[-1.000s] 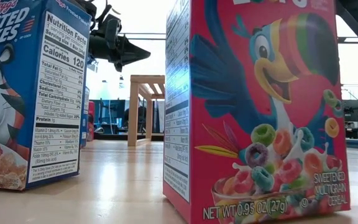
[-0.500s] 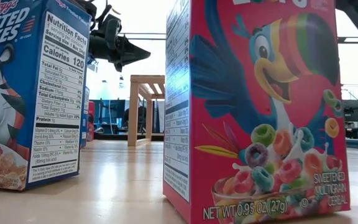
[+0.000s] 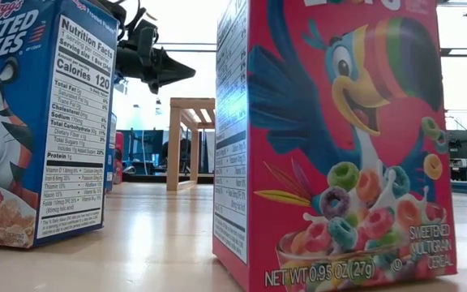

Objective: Stack cereal on shelf
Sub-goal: Put the top green cereal box on the shelf aligned with the other green cereal box

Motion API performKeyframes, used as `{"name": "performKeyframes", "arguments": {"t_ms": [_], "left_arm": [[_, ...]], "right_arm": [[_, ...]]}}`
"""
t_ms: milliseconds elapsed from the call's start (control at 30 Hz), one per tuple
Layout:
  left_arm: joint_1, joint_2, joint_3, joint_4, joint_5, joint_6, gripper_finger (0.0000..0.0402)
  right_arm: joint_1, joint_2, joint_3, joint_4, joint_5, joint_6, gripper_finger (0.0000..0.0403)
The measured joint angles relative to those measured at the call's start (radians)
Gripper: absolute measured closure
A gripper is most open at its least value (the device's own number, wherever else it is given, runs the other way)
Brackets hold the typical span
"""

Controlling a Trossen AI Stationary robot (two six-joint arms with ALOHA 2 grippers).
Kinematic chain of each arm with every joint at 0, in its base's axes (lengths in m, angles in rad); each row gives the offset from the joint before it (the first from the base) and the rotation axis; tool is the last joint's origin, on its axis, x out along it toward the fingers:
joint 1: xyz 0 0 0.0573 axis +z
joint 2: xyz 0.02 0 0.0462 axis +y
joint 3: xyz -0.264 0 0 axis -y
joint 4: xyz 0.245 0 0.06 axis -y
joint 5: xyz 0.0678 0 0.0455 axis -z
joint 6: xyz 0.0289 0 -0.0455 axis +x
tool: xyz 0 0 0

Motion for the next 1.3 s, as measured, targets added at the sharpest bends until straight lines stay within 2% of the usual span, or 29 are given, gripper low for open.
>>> {"name": "performKeyframes", "arguments": {"t_ms": [167,300,500,600,733,1133,1300], "left_arm": [[0.018,0.0,0.0,0.001,-0.002,0.004,0.0401],[0.037,0.0,0.0,0.001,-0.024,-0.017,0.0401],[0.046,0.002,0.008,0.008,-0.118,-0.031,0.0401],[0.046,0.022,0.029,0.009,-0.125,-0.03,0.0401],[0.046,0.07,0.055,0.008,-0.149,-0.017,0.0401],[0.051,0.2,0.135,0.014,-0.201,0.013,0.0401],[0.051,0.218,0.144,0.011,-0.201,0.023,0.0401]], "right_arm": [[-0.007,-0.16,-0.404,0.331,-0.02,0.048,0.038],[-0.002,-0.263,-0.701,0.691,-0.018,0.152,0.0393],[0.007,-0.275,-0.957,1.13,0.002,0.303,0.04],[0.006,-0.244,-1.006,1.268,0.028,0.352,0.04],[0.006,-0.204,-1.015,1.331,0.103,0.373,0.0402],[0.006,-0.152,-1.015,1.406,0.203,0.392,0.0402],[0.006,-0.152,-1.015,1.441,0.207,0.391,0.0402]]}}
